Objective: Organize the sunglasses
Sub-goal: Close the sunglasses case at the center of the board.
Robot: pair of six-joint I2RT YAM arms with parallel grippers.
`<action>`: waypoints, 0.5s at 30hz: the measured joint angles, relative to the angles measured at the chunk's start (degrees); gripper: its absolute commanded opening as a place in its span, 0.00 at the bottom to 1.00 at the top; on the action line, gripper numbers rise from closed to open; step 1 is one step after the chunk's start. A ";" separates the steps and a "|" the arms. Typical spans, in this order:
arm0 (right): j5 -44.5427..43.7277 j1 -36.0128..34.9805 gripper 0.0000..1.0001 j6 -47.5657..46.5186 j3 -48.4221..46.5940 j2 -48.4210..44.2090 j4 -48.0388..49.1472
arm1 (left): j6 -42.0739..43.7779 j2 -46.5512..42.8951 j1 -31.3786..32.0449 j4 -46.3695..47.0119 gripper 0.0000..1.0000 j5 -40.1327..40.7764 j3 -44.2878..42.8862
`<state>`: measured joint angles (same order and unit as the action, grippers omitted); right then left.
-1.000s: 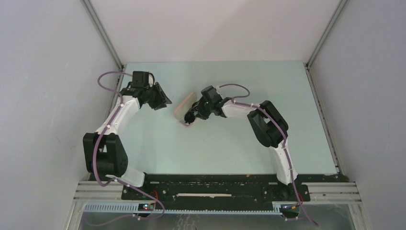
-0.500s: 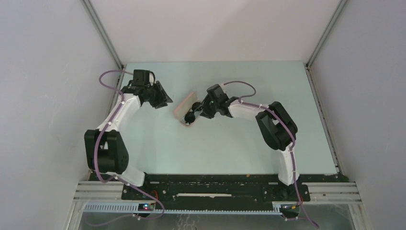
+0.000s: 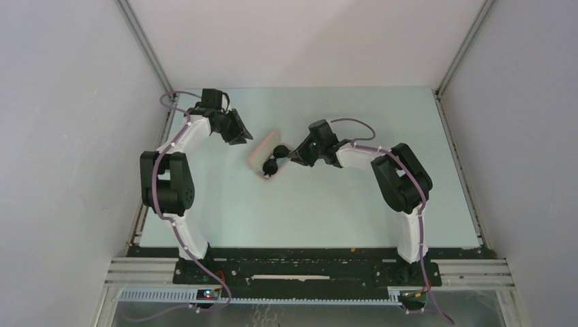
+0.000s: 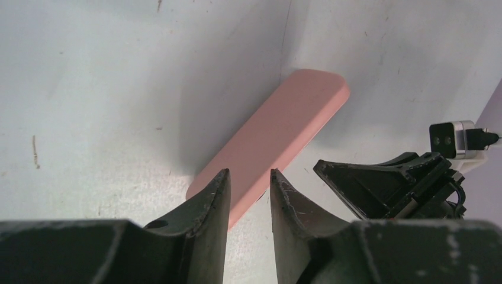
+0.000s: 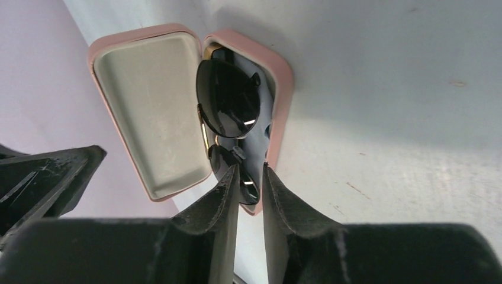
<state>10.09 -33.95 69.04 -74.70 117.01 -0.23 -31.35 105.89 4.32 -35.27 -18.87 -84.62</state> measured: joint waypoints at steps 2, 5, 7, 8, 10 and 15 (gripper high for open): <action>0.52 -0.22 0.27 0.42 0.00 0.24 0.76 | 0.15 0.50 0.02 -0.02 0.35 -0.90 0.00; 1.27 -0.33 0.27 0.94 0.00 0.96 1.84 | 0.46 1.11 0.35 0.02 0.33 -2.38 0.00; 1.57 -0.33 0.26 0.98 0.00 1.42 2.05 | 0.55 1.44 0.61 0.07 0.32 -2.84 0.00; 1.70 -0.33 0.26 1.01 0.00 1.70 2.23 | 0.55 1.66 0.81 0.07 0.32 -3.08 0.00; 2.08 -0.33 0.26 1.09 0.00 2.14 2.43 | 0.57 2.05 1.16 0.15 0.31 -3.78 0.00; 2.86 -0.33 0.27 1.40 0.00 2.80 2.73 | 0.59 3.04 1.77 0.37 0.29 -4.76 0.00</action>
<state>12.95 -34.28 70.43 -74.70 119.81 2.50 -30.76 108.92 6.09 -34.89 -23.64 -84.62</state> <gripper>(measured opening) 0.266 0.300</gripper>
